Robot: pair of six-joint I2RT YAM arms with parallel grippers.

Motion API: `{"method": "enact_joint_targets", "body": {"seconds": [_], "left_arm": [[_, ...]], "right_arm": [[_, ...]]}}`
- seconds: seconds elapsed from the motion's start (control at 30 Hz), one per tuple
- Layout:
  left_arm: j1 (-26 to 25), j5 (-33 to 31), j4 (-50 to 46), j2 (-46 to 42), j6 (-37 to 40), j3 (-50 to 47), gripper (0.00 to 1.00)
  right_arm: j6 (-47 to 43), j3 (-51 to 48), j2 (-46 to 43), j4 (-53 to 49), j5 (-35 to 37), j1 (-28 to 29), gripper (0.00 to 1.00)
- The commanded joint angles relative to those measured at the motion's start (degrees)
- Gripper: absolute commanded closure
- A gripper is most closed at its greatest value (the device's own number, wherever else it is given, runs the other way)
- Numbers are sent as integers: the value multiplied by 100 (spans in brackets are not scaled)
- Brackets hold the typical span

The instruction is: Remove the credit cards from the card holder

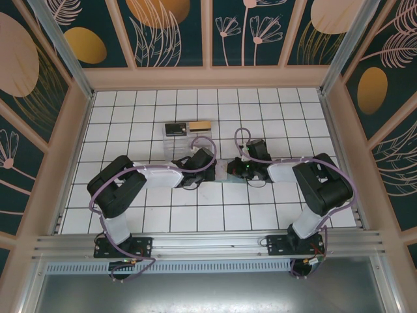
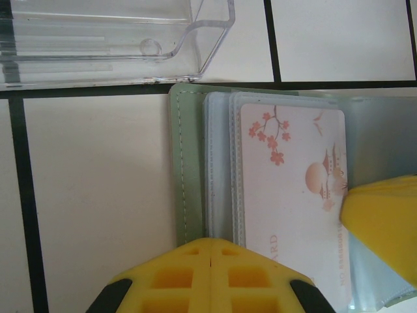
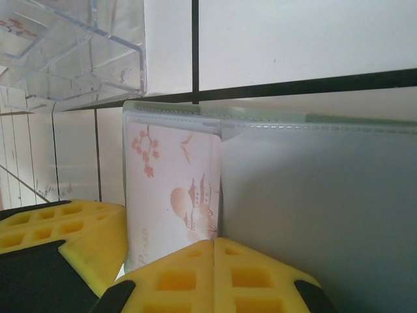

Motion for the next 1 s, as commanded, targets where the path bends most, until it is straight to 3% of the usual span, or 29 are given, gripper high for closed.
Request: {"method": "enact_joint_targets", "body": {"seconds": [0.0,0.7,0.77,0.9,0.97], "left_arm": [[0,65,-265,227,-66,9,100],[6,-46,-373,120,-80,35,100],[-1,-75,-390,23,-83,31,91],[-1,-172,-496,-182,-53,93,91],[-1,-232,-611,-262,-44,167,85]], "right_arm": [[-28,-84,-27,-59,70,17,100],[-91,-478,-361,60,-111,-364,100],[-81,-421,-319,130,-167,-286,100],[-82,-290,-273,104,-115,-186,100],[-96,-273,-271,93,-100,-185,100]]}}
